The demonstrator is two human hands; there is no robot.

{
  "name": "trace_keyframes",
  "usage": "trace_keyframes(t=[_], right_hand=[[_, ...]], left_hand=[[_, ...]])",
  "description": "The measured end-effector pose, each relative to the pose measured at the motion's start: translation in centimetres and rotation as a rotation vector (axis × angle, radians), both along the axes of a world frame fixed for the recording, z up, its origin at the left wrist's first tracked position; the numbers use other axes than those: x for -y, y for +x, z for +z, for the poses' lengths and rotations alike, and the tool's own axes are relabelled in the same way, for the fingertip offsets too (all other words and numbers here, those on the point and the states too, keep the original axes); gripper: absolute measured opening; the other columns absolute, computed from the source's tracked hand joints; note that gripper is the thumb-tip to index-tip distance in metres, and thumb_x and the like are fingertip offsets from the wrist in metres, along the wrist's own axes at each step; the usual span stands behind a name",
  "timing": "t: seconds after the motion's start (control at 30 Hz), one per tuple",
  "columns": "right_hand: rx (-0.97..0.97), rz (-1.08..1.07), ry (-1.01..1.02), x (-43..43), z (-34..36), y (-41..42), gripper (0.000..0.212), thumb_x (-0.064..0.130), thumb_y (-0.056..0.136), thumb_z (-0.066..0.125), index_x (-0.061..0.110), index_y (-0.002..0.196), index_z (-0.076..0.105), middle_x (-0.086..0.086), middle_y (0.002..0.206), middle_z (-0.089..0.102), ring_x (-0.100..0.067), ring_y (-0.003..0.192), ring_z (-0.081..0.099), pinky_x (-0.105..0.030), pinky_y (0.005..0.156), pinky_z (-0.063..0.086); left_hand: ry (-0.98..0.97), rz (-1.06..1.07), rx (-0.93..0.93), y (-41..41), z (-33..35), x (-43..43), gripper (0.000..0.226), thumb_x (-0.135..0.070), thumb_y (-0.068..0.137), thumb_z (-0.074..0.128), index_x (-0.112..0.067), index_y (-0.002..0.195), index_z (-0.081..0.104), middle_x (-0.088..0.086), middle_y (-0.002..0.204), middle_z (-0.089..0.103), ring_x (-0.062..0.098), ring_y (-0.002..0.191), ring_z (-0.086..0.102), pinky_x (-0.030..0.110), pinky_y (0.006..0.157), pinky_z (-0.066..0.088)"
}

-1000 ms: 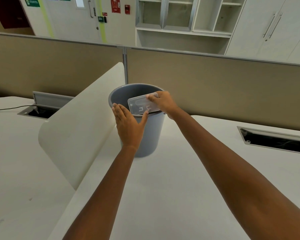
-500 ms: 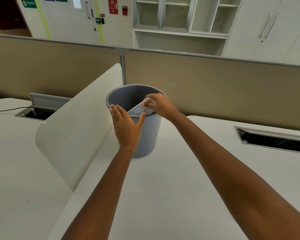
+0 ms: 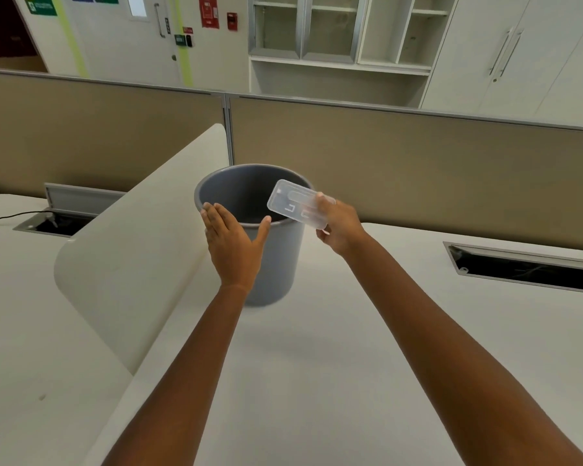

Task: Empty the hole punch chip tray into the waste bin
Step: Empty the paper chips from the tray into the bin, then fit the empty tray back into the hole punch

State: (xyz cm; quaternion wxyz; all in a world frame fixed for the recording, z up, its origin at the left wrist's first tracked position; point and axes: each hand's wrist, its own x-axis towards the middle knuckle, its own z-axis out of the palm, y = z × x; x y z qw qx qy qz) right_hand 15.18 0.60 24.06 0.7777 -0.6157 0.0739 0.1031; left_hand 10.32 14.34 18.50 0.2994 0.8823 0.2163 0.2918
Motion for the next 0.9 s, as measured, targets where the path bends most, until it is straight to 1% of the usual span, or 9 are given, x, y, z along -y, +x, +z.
trace_keyframes(t=[0.1,0.17,0.23,0.33,0.43,0.6,0.67,0.77,0.9], right_hand=[[-0.108,-0.022,0.081,2.1,-1.4,-1.1,0.011,0.018,0.089,0.056,0.018,0.078,0.056,0.002,0.079,0.054,-0.012,0.069,0.05,-0.021,0.056,0.038],[-0.164,-0.042,0.102,3.5,-2.7,-1.8,0.005,0.017,0.089,0.056,0.015,0.084,0.057,0.001,0.082,0.054,-0.014,0.072,0.05,-0.023,0.056,0.04],[-0.211,-0.053,0.125,4.7,-4.0,-2.6,0.009,0.017,0.089,0.057,0.012,0.096,0.055,-0.002,0.086,0.054,-0.017,0.075,0.051,-0.025,0.057,0.042],[-0.265,-0.071,0.164,6.6,-5.9,-4.1,0.005,0.015,0.088,0.059,0.013,0.083,0.056,-0.005,0.088,0.055,-0.019,0.077,0.053,-0.027,0.057,0.044],[-0.311,-0.088,0.212,8.2,-7.5,-5.8,0.007,0.01,0.085,0.061,0.012,0.081,0.056,-0.007,0.088,0.057,-0.021,0.077,0.057,-0.027,0.058,0.046],[-0.364,-0.111,0.246,10.8,-10.4,-8.5,0.018,0.004,0.084,0.06,0.008,0.101,0.054,-0.008,0.088,0.06,-0.02,0.076,0.059,-0.027,0.059,0.046],[-0.389,-0.121,0.26,11.6,-11.6,-9.5,0.014,0.004,0.085,0.059,0.008,0.097,0.056,-0.007,0.087,0.06,-0.02,0.076,0.059,-0.026,0.056,0.048],[-0.424,-0.131,0.281,12.6,-13.0,-11.0,0.009,0.002,0.086,0.057,0.011,0.085,0.058,-0.007,0.086,0.06,-0.02,0.075,0.059,-0.024,0.049,0.053],[-0.423,-0.104,0.246,13.7,-14.3,-12.7,0.01,0.003,0.087,0.053,0.01,0.093,0.058,-0.009,0.088,0.061,-0.022,0.078,0.059,-0.028,0.063,0.048]], left_hand=[[0.004,0.002,0.005,0.1,-0.2,-0.2,0.091,-0.056,0.084,0.046,-0.002,0.145,0.006,0.017,0.156,0.004,0.029,0.144,0.005,0.04,0.117,0.017],[-0.007,0.004,0.025,0.1,-0.2,-0.1,0.089,-0.054,0.084,0.047,-0.002,0.145,0.008,0.016,0.156,0.006,0.029,0.144,0.006,0.042,0.116,0.018],[-0.03,0.003,0.072,-0.1,-0.4,0.1,0.086,-0.051,0.085,0.048,-0.002,0.145,0.008,0.016,0.156,0.007,0.03,0.144,0.009,0.043,0.117,0.02],[-0.075,-0.016,0.151,-1.0,-1.6,1.4,0.078,-0.042,0.09,0.047,-0.002,0.144,0.008,0.019,0.155,0.008,0.032,0.143,0.014,0.045,0.116,0.022],[-0.14,-0.04,0.215,-2.3,-3.6,3.6,0.07,-0.028,0.092,0.047,0.002,0.143,0.009,0.023,0.154,0.01,0.034,0.142,0.016,0.046,0.116,0.021],[-0.272,-0.228,0.2,-5.1,-8.0,9.1,0.056,-0.016,0.094,0.042,0.0,0.142,0.017,0.021,0.153,0.019,0.03,0.141,0.021,0.031,0.112,0.019],[-0.457,-0.356,0.092,-5.9,-9.5,11.3,0.049,-0.016,0.097,0.038,-0.006,0.142,0.023,0.014,0.152,0.025,0.025,0.139,0.027,0.027,0.111,0.021],[-0.977,-0.52,-0.109,-6.7,-10.6,14.3,0.04,-0.019,0.099,0.029,-0.008,0.137,0.035,0.015,0.144,0.04,0.025,0.13,0.041,0.031,0.11,0.028],[-1.566,-0.592,-0.318,-7.6,-11.0,16.9,0.05,-0.037,0.098,0.017,-0.01,0.13,0.044,0.018,0.121,0.057,0.03,0.104,0.056,0.037,0.088,0.046]])
